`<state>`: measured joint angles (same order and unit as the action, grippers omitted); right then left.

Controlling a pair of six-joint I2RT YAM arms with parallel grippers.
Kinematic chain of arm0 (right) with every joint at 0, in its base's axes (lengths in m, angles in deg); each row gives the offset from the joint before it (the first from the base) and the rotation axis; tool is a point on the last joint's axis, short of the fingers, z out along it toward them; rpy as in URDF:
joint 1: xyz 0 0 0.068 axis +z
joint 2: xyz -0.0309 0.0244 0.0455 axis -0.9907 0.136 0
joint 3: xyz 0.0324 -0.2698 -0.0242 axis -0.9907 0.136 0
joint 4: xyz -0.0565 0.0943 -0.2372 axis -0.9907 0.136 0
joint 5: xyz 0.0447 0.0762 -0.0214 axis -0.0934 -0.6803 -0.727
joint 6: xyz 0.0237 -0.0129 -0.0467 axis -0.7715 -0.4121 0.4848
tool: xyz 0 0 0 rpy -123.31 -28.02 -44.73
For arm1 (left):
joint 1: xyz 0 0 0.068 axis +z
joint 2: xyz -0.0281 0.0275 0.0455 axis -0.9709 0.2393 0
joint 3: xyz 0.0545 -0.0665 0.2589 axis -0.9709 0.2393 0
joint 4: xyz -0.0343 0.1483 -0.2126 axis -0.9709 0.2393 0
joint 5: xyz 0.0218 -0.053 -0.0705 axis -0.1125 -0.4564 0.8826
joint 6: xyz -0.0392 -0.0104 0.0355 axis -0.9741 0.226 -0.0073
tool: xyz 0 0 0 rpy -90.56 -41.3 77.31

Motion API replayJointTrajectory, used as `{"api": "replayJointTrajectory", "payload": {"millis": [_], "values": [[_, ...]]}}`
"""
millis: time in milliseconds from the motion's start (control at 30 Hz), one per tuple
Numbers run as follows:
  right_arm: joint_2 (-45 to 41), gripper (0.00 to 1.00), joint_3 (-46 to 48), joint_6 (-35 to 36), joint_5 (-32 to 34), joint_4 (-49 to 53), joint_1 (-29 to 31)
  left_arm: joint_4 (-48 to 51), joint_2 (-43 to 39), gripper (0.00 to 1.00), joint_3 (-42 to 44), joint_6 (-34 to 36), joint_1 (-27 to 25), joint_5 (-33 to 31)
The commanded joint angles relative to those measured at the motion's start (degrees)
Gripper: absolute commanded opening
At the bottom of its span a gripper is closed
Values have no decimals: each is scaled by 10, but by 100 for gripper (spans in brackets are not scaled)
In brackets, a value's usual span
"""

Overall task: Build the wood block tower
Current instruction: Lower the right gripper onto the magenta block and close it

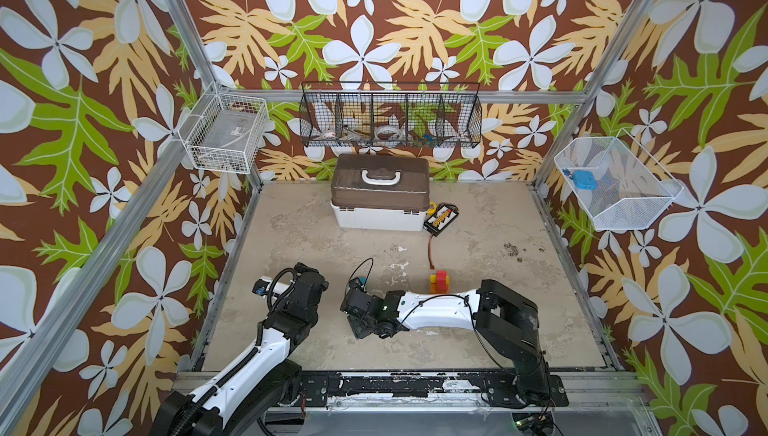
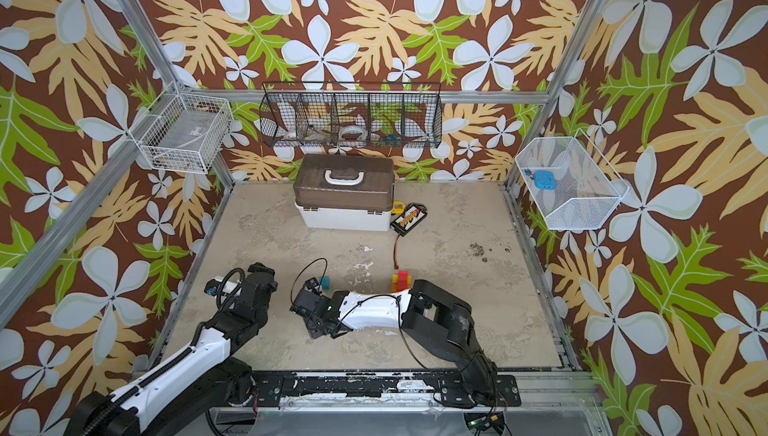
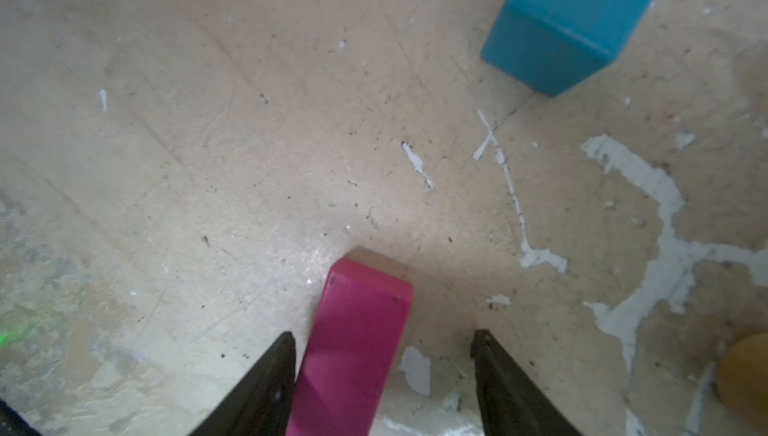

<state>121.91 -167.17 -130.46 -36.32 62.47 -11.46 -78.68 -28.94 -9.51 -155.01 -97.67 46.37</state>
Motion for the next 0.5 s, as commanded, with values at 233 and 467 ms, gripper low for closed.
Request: {"api": "replayJointTrajectory", "payload": {"millis": [233,467], "values": [[19,53,-24,-20,49,60,17,4,-8,99,-1,-10,1,-12],[27,43,-32,-27,42,67,23,-4,-11,99,4,-10,1,-6]]}}
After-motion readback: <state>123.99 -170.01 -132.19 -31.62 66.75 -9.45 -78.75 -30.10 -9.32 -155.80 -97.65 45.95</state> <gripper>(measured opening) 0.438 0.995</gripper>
